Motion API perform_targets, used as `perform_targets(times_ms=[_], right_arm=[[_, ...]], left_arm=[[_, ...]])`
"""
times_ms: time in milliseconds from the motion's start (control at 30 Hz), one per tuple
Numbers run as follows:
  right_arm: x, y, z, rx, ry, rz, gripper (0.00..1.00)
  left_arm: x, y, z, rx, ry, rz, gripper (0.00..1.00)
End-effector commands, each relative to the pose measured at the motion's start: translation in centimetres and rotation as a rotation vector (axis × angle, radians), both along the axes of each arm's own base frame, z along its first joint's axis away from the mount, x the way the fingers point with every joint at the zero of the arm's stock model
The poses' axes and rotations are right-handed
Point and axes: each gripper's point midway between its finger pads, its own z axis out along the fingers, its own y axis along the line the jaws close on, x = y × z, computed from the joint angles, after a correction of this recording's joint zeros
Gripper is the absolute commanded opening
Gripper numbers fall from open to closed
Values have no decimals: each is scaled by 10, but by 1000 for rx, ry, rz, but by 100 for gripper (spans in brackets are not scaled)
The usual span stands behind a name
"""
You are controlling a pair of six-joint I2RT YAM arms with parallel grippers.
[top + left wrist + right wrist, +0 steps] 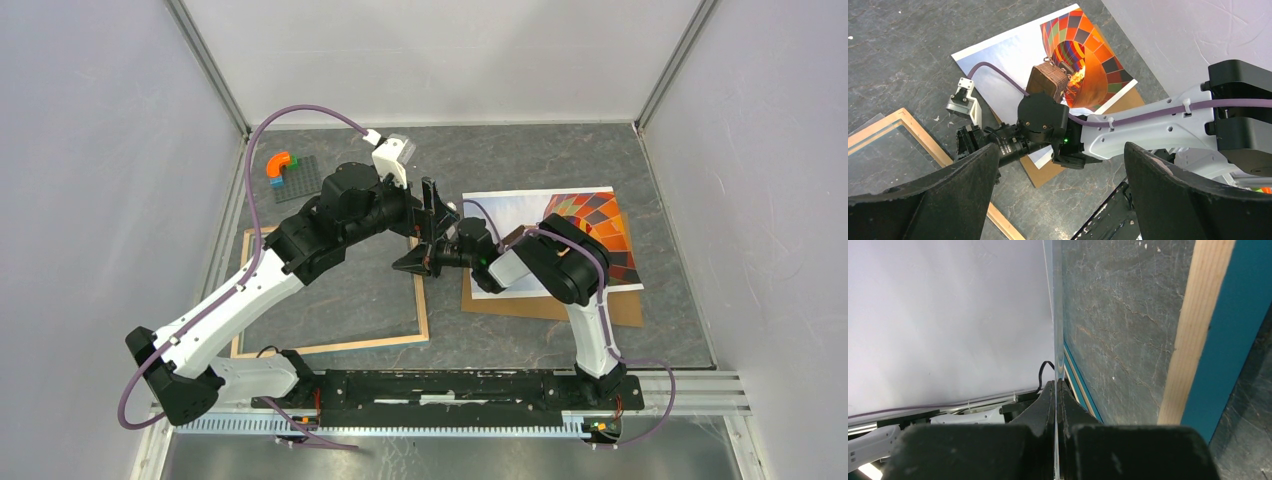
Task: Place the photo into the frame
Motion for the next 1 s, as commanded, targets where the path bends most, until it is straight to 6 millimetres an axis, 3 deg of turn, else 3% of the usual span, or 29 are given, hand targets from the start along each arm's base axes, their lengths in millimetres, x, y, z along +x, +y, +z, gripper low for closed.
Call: perform_targets(times_ms=[0,967], right_arm=[[6,0,33,58,-117,-39,0],[7,-3,28,32,-128,-61,0]], left_arm=[[0,-2,8,-11,-38,-27,100],[-1,-2,10,-18,-39,-31,100]])
